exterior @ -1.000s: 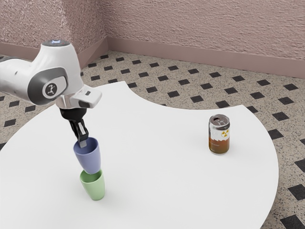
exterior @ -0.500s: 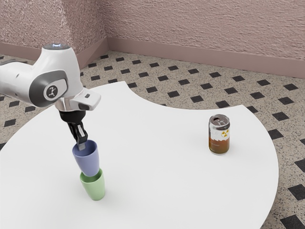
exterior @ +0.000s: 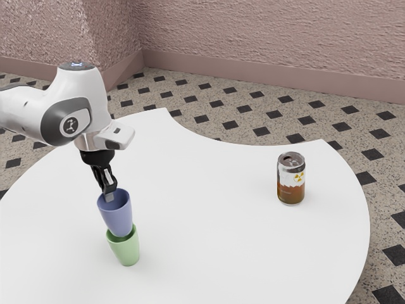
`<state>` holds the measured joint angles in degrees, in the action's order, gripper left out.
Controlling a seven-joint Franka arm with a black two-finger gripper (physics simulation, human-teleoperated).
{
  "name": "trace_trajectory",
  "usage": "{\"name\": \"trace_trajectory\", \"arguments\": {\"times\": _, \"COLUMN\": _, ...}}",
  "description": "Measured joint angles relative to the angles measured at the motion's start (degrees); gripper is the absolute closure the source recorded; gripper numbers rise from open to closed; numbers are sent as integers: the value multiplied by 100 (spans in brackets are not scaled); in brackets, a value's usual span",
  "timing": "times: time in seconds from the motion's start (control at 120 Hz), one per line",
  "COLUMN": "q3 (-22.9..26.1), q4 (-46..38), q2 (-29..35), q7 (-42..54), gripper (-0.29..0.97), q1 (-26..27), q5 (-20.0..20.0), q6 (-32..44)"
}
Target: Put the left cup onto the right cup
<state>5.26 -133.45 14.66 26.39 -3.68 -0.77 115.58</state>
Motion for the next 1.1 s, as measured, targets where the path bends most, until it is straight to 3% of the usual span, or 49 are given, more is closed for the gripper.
{"name": "trace_trajectory", "arguments": {"times": 0.867, "q3": 66, "q4": -57, "q2": -218, "q7": -18, "gripper": 78, "q1": 1, "q5": -1, "q6": 145}}
{"name": "trace_trajectory", "arguments": {"times": 0.983, "q3": 71, "q4": -60, "q2": -218, "q7": -29, "gripper": 67, "q1": 5, "q5": 17, "q6": 157}}
{"name": "trace_trajectory", "arguments": {"times": 1.1, "q3": 72, "q4": -54, "q2": -219, "q7": -44, "gripper": 47, "q1": 8, "q5": 27, "q6": 162}}
